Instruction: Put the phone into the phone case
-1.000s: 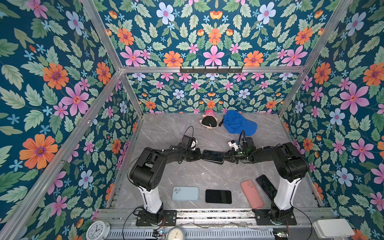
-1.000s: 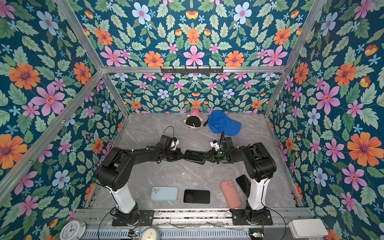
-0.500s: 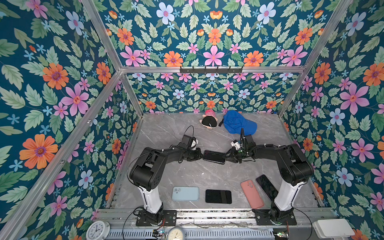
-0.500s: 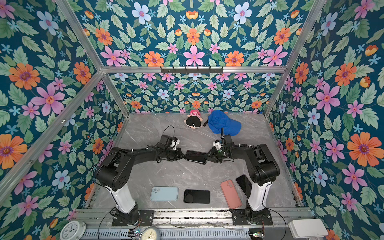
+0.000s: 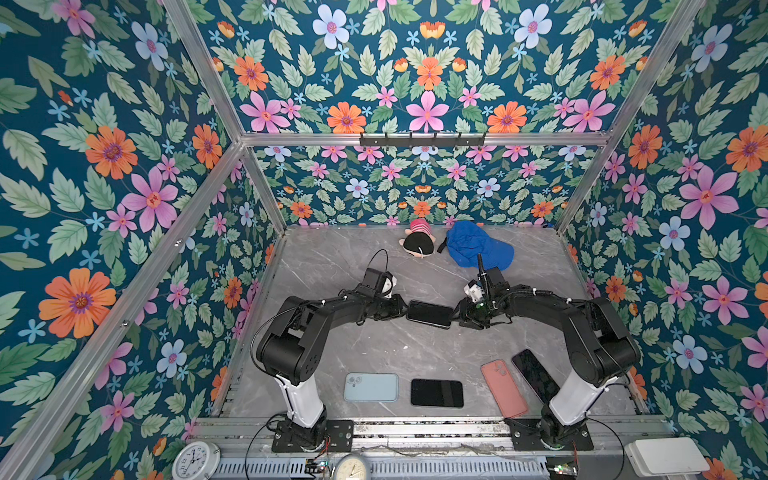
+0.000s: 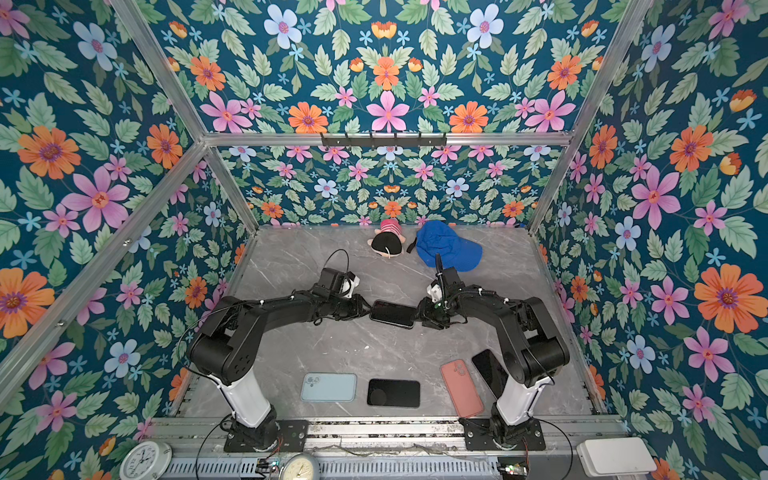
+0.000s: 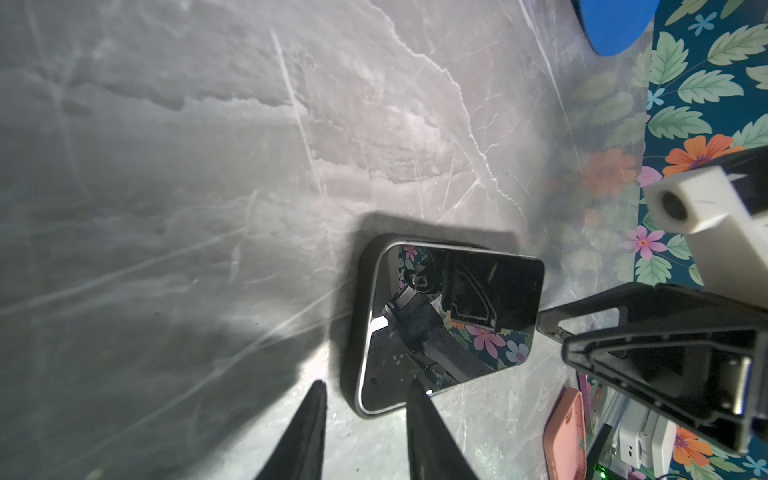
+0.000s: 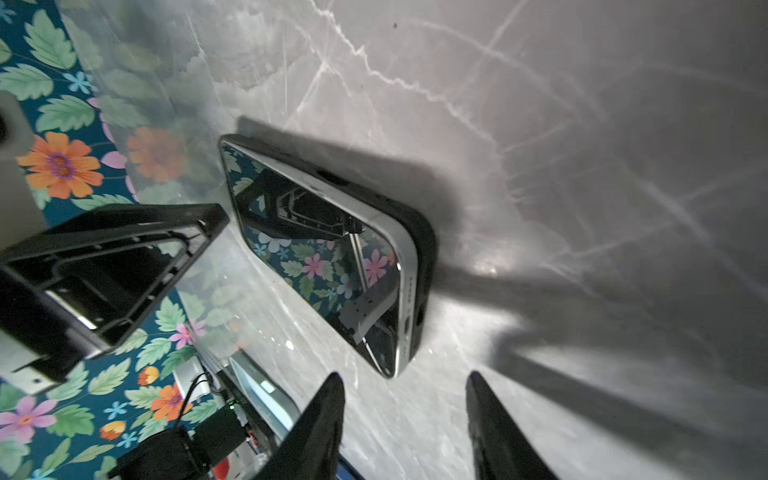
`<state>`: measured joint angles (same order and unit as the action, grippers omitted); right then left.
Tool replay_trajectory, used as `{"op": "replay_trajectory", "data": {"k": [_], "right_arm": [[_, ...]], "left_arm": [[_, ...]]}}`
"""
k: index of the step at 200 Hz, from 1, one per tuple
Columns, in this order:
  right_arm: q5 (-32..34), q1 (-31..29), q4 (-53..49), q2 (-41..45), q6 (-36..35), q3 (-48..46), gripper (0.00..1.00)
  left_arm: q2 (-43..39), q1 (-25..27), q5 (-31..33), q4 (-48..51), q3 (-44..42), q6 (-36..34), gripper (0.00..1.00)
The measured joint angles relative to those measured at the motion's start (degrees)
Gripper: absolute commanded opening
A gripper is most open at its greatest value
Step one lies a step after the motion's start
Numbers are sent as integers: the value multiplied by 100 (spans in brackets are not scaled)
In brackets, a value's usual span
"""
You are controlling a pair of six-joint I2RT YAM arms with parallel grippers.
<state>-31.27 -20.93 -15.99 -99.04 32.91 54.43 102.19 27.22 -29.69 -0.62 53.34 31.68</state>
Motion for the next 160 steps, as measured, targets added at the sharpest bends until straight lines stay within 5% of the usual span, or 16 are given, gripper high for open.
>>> {"op": "replay_trajectory", "data": {"k": [160], "right_arm": [[444, -361, -122, -229, -28, 391, 24]], "left_arm": [[341, 15, -343, -105, 195, -76, 28]]}}
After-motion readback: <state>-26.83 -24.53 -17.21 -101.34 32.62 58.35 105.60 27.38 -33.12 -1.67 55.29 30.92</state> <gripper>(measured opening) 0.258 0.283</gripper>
